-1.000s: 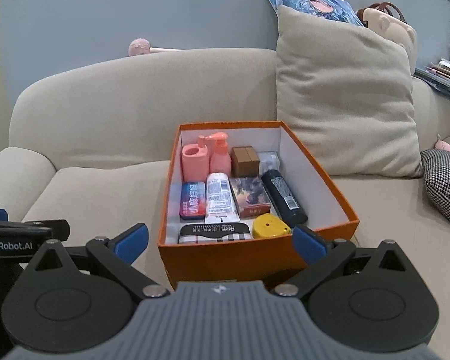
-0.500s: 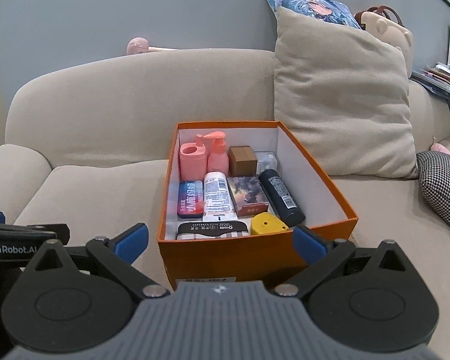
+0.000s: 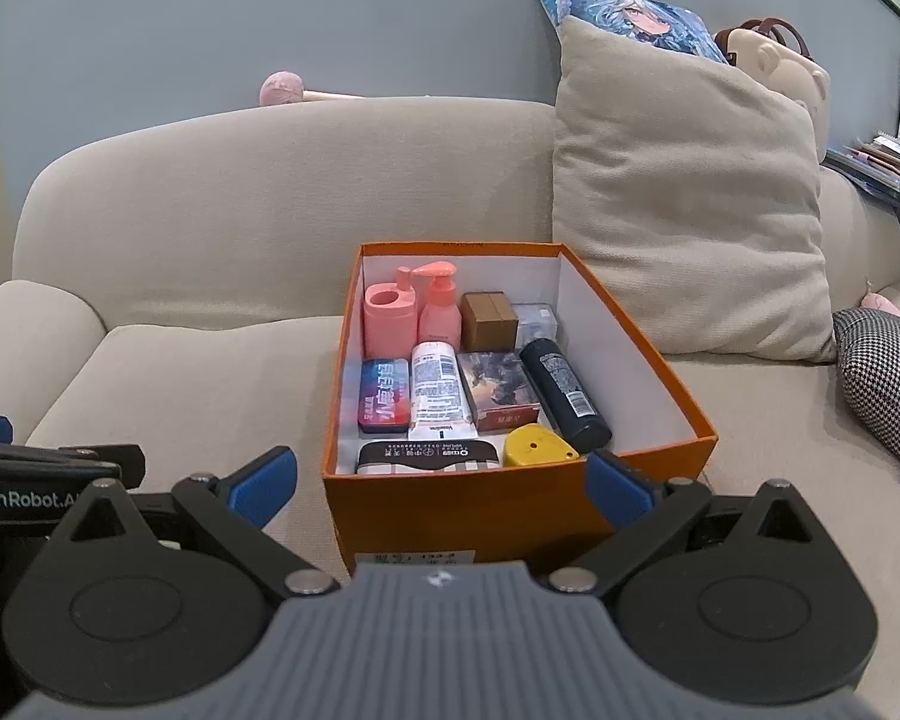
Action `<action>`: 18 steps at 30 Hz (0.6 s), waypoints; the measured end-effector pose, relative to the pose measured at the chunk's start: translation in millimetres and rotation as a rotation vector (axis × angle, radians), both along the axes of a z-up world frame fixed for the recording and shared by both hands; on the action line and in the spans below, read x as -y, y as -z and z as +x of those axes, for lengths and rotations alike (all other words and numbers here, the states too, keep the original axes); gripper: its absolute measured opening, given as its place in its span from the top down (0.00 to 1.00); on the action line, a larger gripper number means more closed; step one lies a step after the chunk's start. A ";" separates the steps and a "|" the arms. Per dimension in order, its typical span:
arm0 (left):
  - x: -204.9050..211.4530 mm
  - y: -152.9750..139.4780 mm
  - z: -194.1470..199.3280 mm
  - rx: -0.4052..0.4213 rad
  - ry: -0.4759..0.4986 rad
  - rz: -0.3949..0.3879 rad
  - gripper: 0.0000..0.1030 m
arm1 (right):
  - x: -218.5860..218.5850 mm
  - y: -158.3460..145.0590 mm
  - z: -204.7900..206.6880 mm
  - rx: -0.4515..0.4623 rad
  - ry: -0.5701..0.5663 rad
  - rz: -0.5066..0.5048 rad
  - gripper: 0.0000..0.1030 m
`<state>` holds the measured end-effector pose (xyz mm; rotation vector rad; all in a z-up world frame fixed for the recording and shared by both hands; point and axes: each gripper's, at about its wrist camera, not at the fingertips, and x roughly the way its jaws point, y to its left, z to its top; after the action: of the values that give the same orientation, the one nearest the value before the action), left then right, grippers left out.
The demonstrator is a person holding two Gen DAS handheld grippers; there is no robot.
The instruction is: Organize rigid objects
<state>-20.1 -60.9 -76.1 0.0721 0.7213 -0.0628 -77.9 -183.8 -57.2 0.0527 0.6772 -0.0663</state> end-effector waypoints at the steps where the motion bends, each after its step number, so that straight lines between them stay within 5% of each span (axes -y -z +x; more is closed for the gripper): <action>1: 0.2 -0.1 -0.4 0.001 -0.001 0.000 0.00 | -0.2 0.1 0.0 -0.001 0.000 -0.001 0.02; 18: 3.9 -0.1 -2.2 0.008 0.001 0.002 0.00 | 3.4 1.7 0.5 -0.012 0.003 0.003 0.02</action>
<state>-22.3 -64.8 -76.1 0.0746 0.7137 -0.0627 -77.4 -187.1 -58.8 0.0561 0.6897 -0.0687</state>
